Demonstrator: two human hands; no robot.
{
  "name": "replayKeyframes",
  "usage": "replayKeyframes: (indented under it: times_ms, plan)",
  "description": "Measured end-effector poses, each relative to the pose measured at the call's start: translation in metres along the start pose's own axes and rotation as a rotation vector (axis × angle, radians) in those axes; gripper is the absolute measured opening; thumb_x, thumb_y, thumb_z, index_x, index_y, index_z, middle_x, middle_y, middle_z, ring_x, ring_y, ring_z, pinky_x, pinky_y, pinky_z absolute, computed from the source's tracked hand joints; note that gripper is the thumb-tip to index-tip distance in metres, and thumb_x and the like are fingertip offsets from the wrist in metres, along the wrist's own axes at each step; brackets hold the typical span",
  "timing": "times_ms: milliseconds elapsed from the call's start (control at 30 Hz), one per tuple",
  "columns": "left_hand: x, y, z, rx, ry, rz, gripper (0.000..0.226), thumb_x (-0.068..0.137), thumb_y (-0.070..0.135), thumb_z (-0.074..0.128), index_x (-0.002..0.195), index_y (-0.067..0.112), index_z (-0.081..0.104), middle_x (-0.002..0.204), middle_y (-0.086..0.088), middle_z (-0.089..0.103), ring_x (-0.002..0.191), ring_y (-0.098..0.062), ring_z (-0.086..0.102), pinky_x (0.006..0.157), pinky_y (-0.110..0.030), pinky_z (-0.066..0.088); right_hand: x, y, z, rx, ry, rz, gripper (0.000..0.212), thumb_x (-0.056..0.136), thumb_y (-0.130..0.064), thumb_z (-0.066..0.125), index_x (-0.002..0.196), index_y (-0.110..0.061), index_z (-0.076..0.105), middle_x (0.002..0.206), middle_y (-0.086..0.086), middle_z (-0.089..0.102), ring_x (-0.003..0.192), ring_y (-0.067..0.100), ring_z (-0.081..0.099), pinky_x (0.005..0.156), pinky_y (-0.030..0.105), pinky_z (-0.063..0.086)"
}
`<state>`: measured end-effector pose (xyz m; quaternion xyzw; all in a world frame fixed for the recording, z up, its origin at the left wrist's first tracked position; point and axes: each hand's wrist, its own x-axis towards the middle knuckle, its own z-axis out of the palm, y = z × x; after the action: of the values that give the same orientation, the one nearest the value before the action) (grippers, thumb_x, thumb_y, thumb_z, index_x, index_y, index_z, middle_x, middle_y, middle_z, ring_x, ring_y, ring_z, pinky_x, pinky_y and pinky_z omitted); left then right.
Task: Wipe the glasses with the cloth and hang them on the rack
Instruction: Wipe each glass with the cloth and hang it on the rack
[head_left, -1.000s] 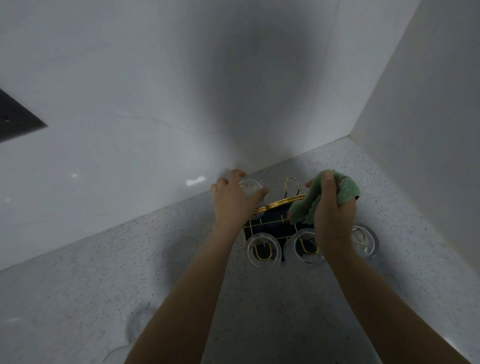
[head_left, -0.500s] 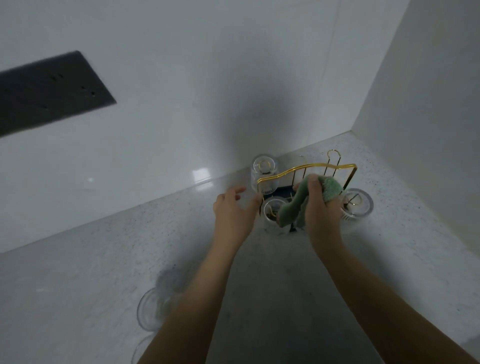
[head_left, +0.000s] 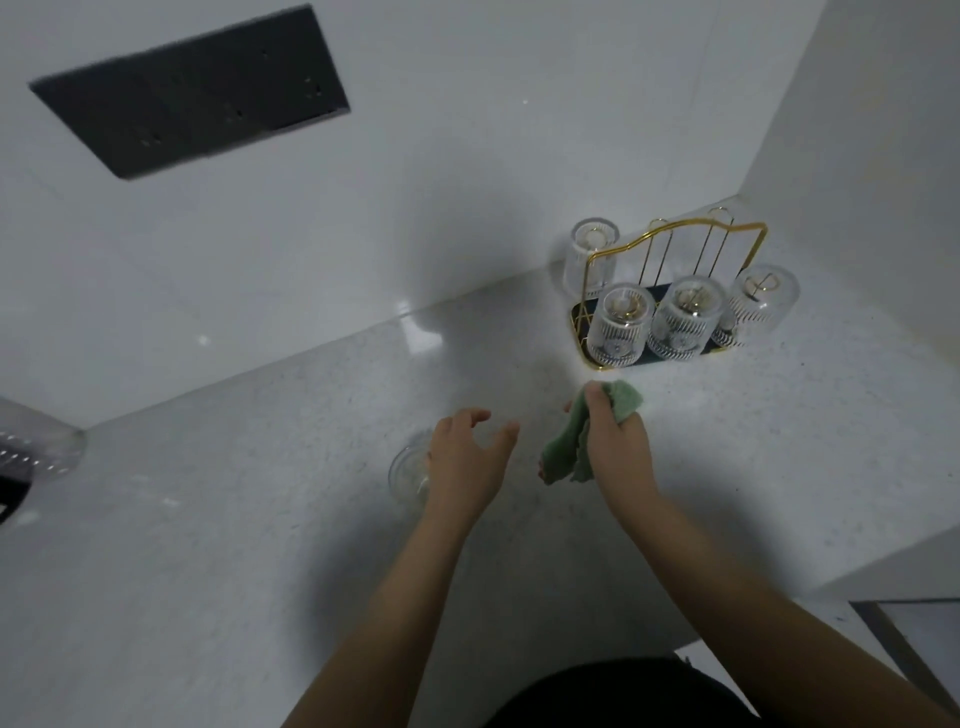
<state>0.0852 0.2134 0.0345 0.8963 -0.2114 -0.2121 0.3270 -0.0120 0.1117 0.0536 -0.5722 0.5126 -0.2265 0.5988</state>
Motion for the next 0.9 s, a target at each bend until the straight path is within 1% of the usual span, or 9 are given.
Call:
replayKeyframes:
  times_ms: [100, 200, 233, 333, 433, 533, 667, 800, 900]
  plan:
    - [-0.013, -0.027, -0.007, 0.082, 0.0, -0.046, 0.056, 0.091, 0.054, 0.057, 0.133, 0.018, 0.053, 0.143, -0.004, 0.046, 0.133, -0.022, 0.042, 0.114, -0.044, 0.031, -0.021, 0.013, 0.014, 0.009, 0.002, 0.021, 0.038, 0.097, -0.038, 0.039, 0.087, -0.01, 0.063, 0.071, 0.002, 0.056, 0.065, 0.014, 0.055, 0.055, 0.025, 0.046]
    - [-0.025, -0.053, -0.011, 0.132, -0.021, -0.098, 0.066, 0.087, 0.059, 0.059, 0.138, 0.02, 0.047, 0.153, -0.005, 0.034, 0.142, -0.024, 0.031, 0.118, -0.048, 0.023, -0.037, 0.023, 0.026, 0.001, 0.0, 0.019, 0.037, 0.097, -0.036, 0.041, 0.069, -0.017, 0.055, 0.066, 0.001, 0.054, 0.061, 0.012, 0.052, 0.056, 0.025, 0.043]
    - [-0.029, -0.059, -0.011, 0.157, -0.03, -0.11, 0.07, 0.085, 0.06, 0.06, 0.141, 0.02, 0.044, 0.155, -0.006, 0.029, 0.144, -0.025, 0.027, 0.119, -0.048, 0.02, -0.039, 0.026, 0.028, -0.008, -0.004, 0.014, 0.037, 0.097, -0.037, 0.041, 0.067, -0.018, 0.053, 0.066, 0.002, 0.054, 0.061, 0.012, 0.052, 0.055, 0.025, 0.043]
    - [-0.041, -0.073, -0.014, 0.194, -0.049, -0.157, 0.081, 0.081, 0.059, 0.066, 0.146, 0.022, 0.036, 0.159, -0.008, 0.016, 0.147, -0.029, 0.016, 0.12, -0.048, 0.017, -0.048, 0.032, 0.037, -0.035, -0.02, 0.016, 0.042, 0.097, -0.038, 0.041, 0.073, -0.009, 0.058, 0.068, 0.006, 0.057, 0.063, 0.017, 0.055, 0.055, 0.025, 0.043]
    - [-0.049, -0.084, -0.011, 0.164, -0.046, -0.168, 0.088, 0.074, 0.057, 0.075, 0.144, 0.023, 0.035, 0.153, -0.008, 0.015, 0.143, -0.03, 0.018, 0.116, -0.047, 0.025, -0.054, 0.036, 0.045, -0.057, -0.037, 0.013, 0.049, 0.096, -0.04, 0.04, 0.088, 0.003, 0.064, 0.075, 0.014, 0.061, 0.069, 0.024, 0.059, 0.06, 0.03, 0.047]
    - [-0.053, -0.091, -0.009, 0.132, -0.052, -0.144, 0.088, 0.07, 0.051, 0.08, 0.141, 0.024, 0.035, 0.146, -0.006, 0.015, 0.136, -0.028, 0.023, 0.105, -0.041, 0.036, -0.059, 0.038, 0.051, -0.044, -0.034, 0.01, 0.048, 0.096, -0.038, 0.041, 0.089, 0.002, 0.065, 0.079, 0.016, 0.064, 0.074, 0.027, 0.062, 0.068, 0.037, 0.052]
    - [-0.057, -0.095, -0.01, 0.084, -0.084, -0.152, 0.088, 0.071, 0.042, 0.081, 0.142, 0.023, 0.031, 0.14, -0.01, 0.017, 0.129, -0.029, 0.023, 0.094, -0.035, 0.04, -0.064, 0.041, 0.054, -0.031, -0.026, 0.007, 0.042, 0.096, -0.036, 0.041, 0.088, -0.006, 0.069, 0.083, 0.012, 0.067, 0.077, 0.023, 0.063, 0.065, 0.028, 0.048]
    - [-0.061, -0.1, -0.012, 0.047, -0.101, -0.144, 0.089, 0.074, 0.038, 0.08, 0.145, 0.024, 0.029, 0.137, -0.014, 0.021, 0.127, -0.031, 0.023, 0.098, -0.04, 0.04, -0.068, 0.045, 0.053, -0.036, -0.009, 0.007, 0.042, 0.097, -0.035, 0.04, 0.09, -0.006, 0.069, 0.079, 0.005, 0.066, 0.074, 0.016, 0.062, 0.06, 0.023, 0.044]
    - [-0.061, -0.102, -0.013, 0.032, -0.098, -0.14, 0.086, 0.076, 0.034, 0.08, 0.146, 0.026, 0.03, 0.137, -0.014, 0.023, 0.129, -0.03, 0.022, 0.1, -0.041, 0.04, -0.071, 0.046, 0.05, -0.025, 0.004, -0.012, 0.038, 0.097, -0.034, 0.041, 0.083, -0.011, 0.067, 0.076, 0.002, 0.064, 0.072, 0.014, 0.06, 0.059, 0.023, 0.042]
